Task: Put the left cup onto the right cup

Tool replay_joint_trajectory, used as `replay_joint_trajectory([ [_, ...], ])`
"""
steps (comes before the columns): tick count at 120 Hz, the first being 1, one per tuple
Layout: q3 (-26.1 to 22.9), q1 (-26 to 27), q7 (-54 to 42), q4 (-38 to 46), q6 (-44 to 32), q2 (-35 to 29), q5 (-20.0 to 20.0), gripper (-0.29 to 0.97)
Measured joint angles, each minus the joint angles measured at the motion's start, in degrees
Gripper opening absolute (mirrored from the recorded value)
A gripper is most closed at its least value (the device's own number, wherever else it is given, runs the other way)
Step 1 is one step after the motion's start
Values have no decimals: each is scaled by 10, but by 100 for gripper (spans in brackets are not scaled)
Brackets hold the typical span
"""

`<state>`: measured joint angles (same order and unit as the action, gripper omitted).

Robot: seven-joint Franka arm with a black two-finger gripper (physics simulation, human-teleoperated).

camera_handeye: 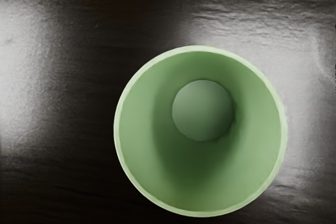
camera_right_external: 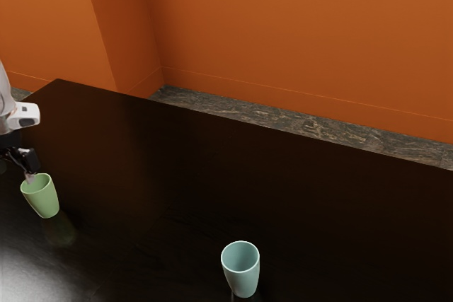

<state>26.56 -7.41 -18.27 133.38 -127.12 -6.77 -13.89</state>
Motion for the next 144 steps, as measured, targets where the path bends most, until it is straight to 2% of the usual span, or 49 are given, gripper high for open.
replay_joint_trajectory([
  [40, -27, 2, -14, 5, -10, 2, 11, 68],
  [84, -43, -4, -20, -1, -33, 57, 24, 68],
  [125, -50, 13, -23, -2, -61, 93, 45, 68],
  [144, -48, 2, -25, -2, -71, 101, 50, 68],
])
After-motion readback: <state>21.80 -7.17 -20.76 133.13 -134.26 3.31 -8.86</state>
